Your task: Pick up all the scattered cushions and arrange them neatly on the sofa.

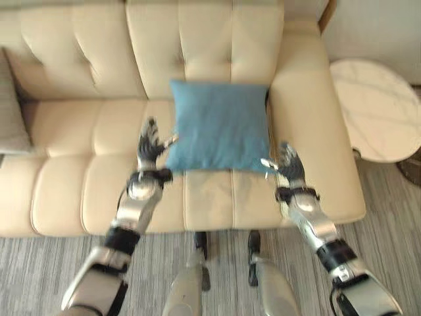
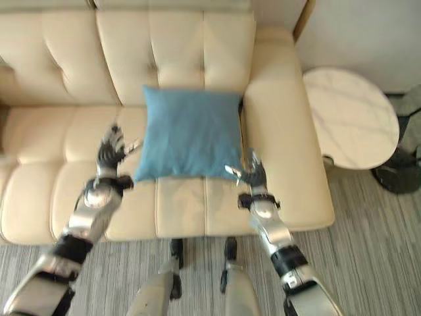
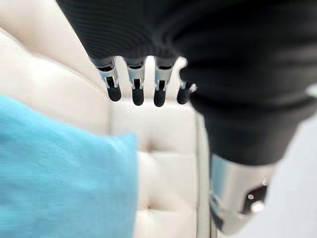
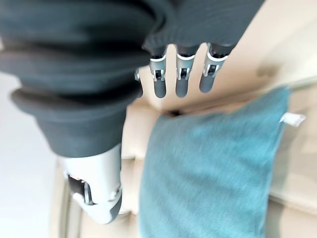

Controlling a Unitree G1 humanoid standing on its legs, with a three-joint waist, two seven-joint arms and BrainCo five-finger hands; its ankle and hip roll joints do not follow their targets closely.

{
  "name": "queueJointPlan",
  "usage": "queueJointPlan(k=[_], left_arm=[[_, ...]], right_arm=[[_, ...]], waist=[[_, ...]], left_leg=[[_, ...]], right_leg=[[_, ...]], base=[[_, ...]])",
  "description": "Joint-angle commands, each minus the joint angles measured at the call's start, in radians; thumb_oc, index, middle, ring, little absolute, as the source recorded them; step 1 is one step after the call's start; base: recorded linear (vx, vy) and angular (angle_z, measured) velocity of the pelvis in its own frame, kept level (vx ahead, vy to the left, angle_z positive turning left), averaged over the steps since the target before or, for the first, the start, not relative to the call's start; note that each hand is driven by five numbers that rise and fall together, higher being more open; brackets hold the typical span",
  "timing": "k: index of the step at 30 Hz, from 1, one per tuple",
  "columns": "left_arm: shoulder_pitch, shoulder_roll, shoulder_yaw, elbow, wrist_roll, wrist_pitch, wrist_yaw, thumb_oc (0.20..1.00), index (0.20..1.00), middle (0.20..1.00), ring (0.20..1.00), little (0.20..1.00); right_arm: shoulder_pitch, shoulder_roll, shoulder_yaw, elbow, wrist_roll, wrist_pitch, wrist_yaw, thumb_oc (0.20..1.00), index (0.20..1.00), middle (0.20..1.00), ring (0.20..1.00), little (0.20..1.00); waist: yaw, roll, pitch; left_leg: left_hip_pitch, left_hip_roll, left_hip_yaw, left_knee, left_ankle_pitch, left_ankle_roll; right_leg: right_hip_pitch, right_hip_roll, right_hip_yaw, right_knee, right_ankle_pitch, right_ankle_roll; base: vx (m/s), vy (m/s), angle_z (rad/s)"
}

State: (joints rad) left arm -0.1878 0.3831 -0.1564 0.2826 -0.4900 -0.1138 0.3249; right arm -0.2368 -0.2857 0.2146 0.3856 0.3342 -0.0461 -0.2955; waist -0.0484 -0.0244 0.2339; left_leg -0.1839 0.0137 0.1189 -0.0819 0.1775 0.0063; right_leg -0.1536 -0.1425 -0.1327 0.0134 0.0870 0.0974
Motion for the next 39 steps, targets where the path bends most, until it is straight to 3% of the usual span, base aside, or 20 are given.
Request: queueJointPlan(k=[1,7,13,20,22,24,25,27,28,29,32,34,36,39], left_arm=[[-0.004,0.038,0.034,0.057,0.064,-0.014,-0.101,1.0,1.0,1.0,1.0,1.0],[0.171,0.012,0.093,0.229,0.108,0.055,-0.185,1.0,1.0,1.0,1.0,1.0],[0.224,0.0,0.086,0.382,0.197,0.081,-0.216,1.0,1.0,1.0,1.0,1.0],[0.241,0.004,0.074,0.385,0.27,0.089,-0.223,1.0,1.0,1.0,1.0,1.0],[0.23,0.032,0.075,0.351,0.321,0.081,-0.21,1.0,1.0,1.0,1.0,1.0],[0.226,0.048,0.072,0.332,0.345,0.083,-0.205,1.0,1.0,1.0,1.0,1.0],[0.235,0.047,0.071,0.32,0.338,0.086,-0.213,1.0,1.0,1.0,1.0,1.0],[0.235,0.046,0.071,0.32,0.338,0.086,-0.213,1.0,1.0,1.0,1.0,1.0],[0.254,0.039,0.074,0.319,0.334,0.093,-0.218,1.0,1.0,1.0,1.0,1.0],[0.259,0.035,0.074,0.321,0.333,0.095,-0.217,1.0,1.0,1.0,1.0,1.0],[0.265,0.026,0.08,0.324,0.323,0.098,-0.217,1.0,1.0,1.0,1.0,1.0],[0.271,0.023,0.088,0.311,0.313,0.1,-0.216,1.0,1.0,1.0,1.0,1.0],[0.264,0.014,0.096,0.307,0.291,0.1,-0.211,1.0,1.0,1.0,1.0,1.0],[0.257,0.01,0.093,0.307,0.278,0.1,-0.207,1.0,1.0,1.0,1.0,1.0]], right_arm=[[-0.022,-0.015,-0.04,0.024,-0.064,0.001,0.075,1.0,1.0,1.0,1.0,1.0],[0.102,-0.039,-0.104,0.111,-0.087,0.032,0.147,1.0,1.0,1.0,1.0,1.0],[0.179,-0.049,-0.134,0.193,-0.091,0.042,0.18,1.0,1.0,1.0,1.0,1.0],[0.222,-0.031,-0.135,0.232,-0.106,0.041,0.186,1.0,1.0,1.0,1.0,1.0],[0.219,-0.021,-0.136,0.239,-0.089,0.035,0.184,1.0,1.0,1.0,1.0,1.0],[0.215,-0.022,-0.143,0.246,-0.074,0.03,0.18,1.0,1.0,1.0,1.0,1.0],[0.213,-0.023,-0.146,0.259,-0.059,0.022,0.176,1.0,1.0,1.0,1.0,1.0],[0.213,-0.023,-0.145,0.259,-0.059,0.022,0.176,1.0,1.0,1.0,1.0,1.0],[0.214,-0.029,-0.145,0.253,-0.057,0.022,0.178,1.0,1.0,1.0,1.0,1.0],[0.213,-0.029,-0.145,0.251,-0.057,0.023,0.18,1.0,1.0,1.0,1.0,1.0],[0.21,-0.028,-0.145,0.25,-0.058,0.025,0.178,1.0,1.0,1.0,1.0,1.0],[0.204,-0.028,-0.138,0.246,-0.063,0.029,0.173,1.0,1.0,1.0,1.0,1.0],[0.2,-0.027,-0.124,0.24,-0.061,0.024,0.163,1.0,1.0,1.0,1.0,1.0],[0.203,-0.03,-0.119,0.23,-0.053,0.021,0.16,1.0,1.0,1.0,1.0,1.0]], waist=[[-0.003,-0.029,-0.094],[0.003,-0.04,-0.164],[0.002,-0.056,-0.181],[-0.004,-0.062,-0.154],[-0.002,-0.061,-0.122],[0.001,-0.052,-0.105],[0.015,-0.038,-0.101],[0.016,-0.039,-0.101],[0.03,-0.037,-0.109],[0.034,-0.04,-0.114],[0.055,-0.054,-0.128],[0.075,-0.064,-0.128],[0.084,-0.067,-0.12],[0.083,-0.056,-0.096]], left_leg=[[0.05,0.01,-0.023,0.033,-0.184,-0.027],[0.136,0.005,-0.015,0.0,-0.198,-0.023],[0.183,-0.003,-0.013,-0.005,-0.213,-0.01],[0.19,-0.011,-0.003,-0.005,-0.216,0.001],[0.169,0.0,0.018,-0.005,-0.201,0.003],[0.153,0.015,0.027,-0.005,-0.185,0.002],[0.135,0.026,0.046,-0.005,-0.172,0.006],[0.135,0.026,0.047,-0.005,-0.172,0.006],[0.125,0.025,0.065,-0.005,-0.167,0.011],[0.119,0.024,0.074,-0.002,-0.165,0.012],[0.086,0.022,0.099,0.011,-0.148,0.01],[0.048,0.029,0.126,0.031,-0.13,0.004],[-0.002,0.052,0.132,0.064,-0.086,-0.016],[-0.039,0.07,0.12,0.089,-0.053,-0.033]], right_leg=[[0.009,-0.033,0.002,-0.019,-0.048,0.058],[0.087,-0.032,0.001,-0.046,-0.048,0.07],[0.121,-0.037,0.003,-0.026,-0.062,0.08],[0.101,-0.041,0.017,0.008,-0.047,0.089],[0.054,-0.036,-0.005,0.05,-0.019,0.098],[0.043,-0.026,-0.019,0.107,-0.051,0.089],[0.067,-0.011,-0.032,0.189,-0.125,0.063],[0.066,-0.012,-0.031,0.191,-0.127,0.063],[0.097,-0.001,-0.031,0.251,-0.176,0.058],[0.113,0.005,-0.023,0.25,-0.185,0.059],[0.165,0.03,-0.003,0.214,-0.195,0.062],[0.193,0.046,0.002,0.165,-0.219,0.044],[0.228,0.097,0.025,0.061,-0.269,-0.005],[0.223,0.127,0.028,0.034,-0.28,-0.034]], base=[[0.07,0.106,0.01],[0.05,0.077,-0.06],[0.01,0.08,-0.01],[-0.08,0.056,-0.05],[-0.26,0.003,-0.23],[-0.23,0.038,-0.35],[-0.25,0.06,-0.2],[-0.14,0.028,-0.24],[-0.15,0.001,-0.35],[-0.21,-0.019,-0.26],[-0.19,-0.076,-0.18],[-0.22,-0.128,-0.6],[-0.25,-0.23,-0.54],[-0.23,-0.175,-0.02]])
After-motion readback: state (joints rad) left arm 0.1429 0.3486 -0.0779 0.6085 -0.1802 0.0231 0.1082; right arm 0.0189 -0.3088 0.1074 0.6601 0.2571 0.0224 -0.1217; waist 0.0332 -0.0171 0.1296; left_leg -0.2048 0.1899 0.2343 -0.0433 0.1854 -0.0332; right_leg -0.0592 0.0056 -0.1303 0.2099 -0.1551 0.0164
